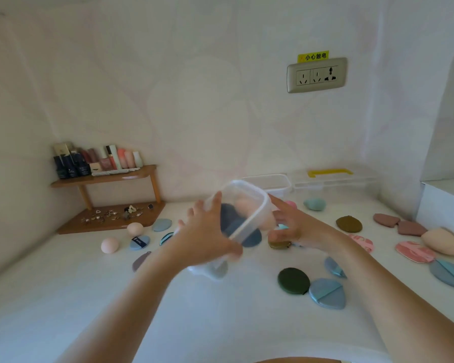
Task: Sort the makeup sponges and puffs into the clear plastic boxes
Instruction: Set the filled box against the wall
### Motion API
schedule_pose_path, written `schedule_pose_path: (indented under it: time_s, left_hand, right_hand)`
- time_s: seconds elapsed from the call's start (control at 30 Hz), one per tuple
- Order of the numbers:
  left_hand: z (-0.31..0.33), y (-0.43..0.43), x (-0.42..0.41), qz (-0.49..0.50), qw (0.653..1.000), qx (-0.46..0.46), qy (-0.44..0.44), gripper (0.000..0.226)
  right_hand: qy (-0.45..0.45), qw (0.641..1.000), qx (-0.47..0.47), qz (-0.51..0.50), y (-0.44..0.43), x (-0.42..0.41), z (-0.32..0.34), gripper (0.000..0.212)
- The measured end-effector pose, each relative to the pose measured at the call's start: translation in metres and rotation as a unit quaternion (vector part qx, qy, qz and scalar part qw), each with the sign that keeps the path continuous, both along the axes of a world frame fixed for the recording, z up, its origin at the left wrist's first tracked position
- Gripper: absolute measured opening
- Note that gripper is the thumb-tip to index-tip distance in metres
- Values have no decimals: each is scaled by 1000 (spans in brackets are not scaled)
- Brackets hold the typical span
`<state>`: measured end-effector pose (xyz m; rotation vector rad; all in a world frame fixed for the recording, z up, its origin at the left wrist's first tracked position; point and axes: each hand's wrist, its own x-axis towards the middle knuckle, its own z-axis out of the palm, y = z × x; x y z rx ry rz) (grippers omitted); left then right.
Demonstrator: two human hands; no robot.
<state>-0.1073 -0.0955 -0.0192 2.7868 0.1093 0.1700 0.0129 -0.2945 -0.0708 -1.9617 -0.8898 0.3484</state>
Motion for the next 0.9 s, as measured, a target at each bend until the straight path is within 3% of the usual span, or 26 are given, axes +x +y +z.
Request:
schedule_pose_path:
  time_s: [0.07, 0.17, 0.23, 0.5, 0.63, 0.9]
  left_hand:
    - [24, 20, 14, -6, 999, 1, -53, 124]
    - [54, 48, 49, -12, 992, 89, -87, 124]
    - [63, 65, 75, -21, 989, 128, -71, 122]
    - [36, 104, 146, 19, 981, 189, 45, 115]
    - [14, 120, 166, -3, 977, 183, 110, 115]
    - [3, 124, 200, -62, 963, 182, 188, 111]
  right_hand:
    - [-22, 998, 13, -64, -1, 4, -2, 78]
    - [-103, 973, -45, -200, -7, 18, -20, 80]
    - [-159, 954, -99, -233, -11, 22, -30, 72]
    - [-166, 948, -149, -226, -7, 20, -34, 73]
    - [-150, 941, -219, -212, -7, 25, -38, 82]
    - [-147, 934, -246, -212, -3, 25, -38, 82]
